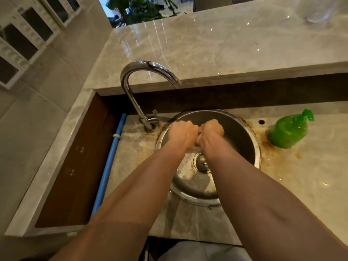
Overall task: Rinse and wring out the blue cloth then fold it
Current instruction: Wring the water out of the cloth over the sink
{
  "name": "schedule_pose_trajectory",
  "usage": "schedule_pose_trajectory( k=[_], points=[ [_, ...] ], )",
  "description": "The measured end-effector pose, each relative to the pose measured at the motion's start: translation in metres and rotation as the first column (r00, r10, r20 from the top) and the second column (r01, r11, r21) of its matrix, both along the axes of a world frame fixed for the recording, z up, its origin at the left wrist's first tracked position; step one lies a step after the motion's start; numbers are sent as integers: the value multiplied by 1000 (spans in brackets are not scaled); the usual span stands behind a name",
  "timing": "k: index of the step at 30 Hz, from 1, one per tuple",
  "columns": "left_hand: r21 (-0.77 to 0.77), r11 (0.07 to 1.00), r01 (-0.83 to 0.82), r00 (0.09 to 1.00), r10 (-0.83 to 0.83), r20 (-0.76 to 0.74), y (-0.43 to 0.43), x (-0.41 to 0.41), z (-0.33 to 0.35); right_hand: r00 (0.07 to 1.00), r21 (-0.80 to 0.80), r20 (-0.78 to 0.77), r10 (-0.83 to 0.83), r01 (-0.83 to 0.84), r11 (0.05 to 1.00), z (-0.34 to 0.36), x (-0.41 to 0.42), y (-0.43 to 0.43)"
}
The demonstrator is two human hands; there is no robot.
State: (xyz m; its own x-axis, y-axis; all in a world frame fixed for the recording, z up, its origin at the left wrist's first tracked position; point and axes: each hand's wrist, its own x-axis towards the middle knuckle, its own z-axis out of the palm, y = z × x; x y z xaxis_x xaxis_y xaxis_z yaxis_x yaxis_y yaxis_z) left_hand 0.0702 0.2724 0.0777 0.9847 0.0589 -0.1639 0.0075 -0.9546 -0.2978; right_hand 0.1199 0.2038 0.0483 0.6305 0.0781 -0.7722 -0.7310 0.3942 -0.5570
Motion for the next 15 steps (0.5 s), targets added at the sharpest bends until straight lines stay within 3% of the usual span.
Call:
schedule_pose_trajectory(
  k=[6,9,11,13,14,15],
  points=[
    [61,993,103,992,-98,-82,4,-9,-2,903,-23,-263,-340,346,938,0,-13,10],
    [53,993,102,993,-99,-61,8,-13,-3,934,13,-221,-280,289,957,-1,-16,11],
    [-23,999,32,999,-32,0,12,-16,-3,966,137,-126,-227,244,960,4,-15,12],
    [-186,977,-103,995,105,-3,10,-20,-3,988,284,-40,-152,157,946,8,-15,11],
    [-308,928,-210,978,197,-73,9,-22,-2,997,325,18,-78,68,943,8,-16,7],
    [-468,812,-350,936,280,-215,11,-25,-1,995,344,99,35,-67,937,7,-16,0]
  ],
)
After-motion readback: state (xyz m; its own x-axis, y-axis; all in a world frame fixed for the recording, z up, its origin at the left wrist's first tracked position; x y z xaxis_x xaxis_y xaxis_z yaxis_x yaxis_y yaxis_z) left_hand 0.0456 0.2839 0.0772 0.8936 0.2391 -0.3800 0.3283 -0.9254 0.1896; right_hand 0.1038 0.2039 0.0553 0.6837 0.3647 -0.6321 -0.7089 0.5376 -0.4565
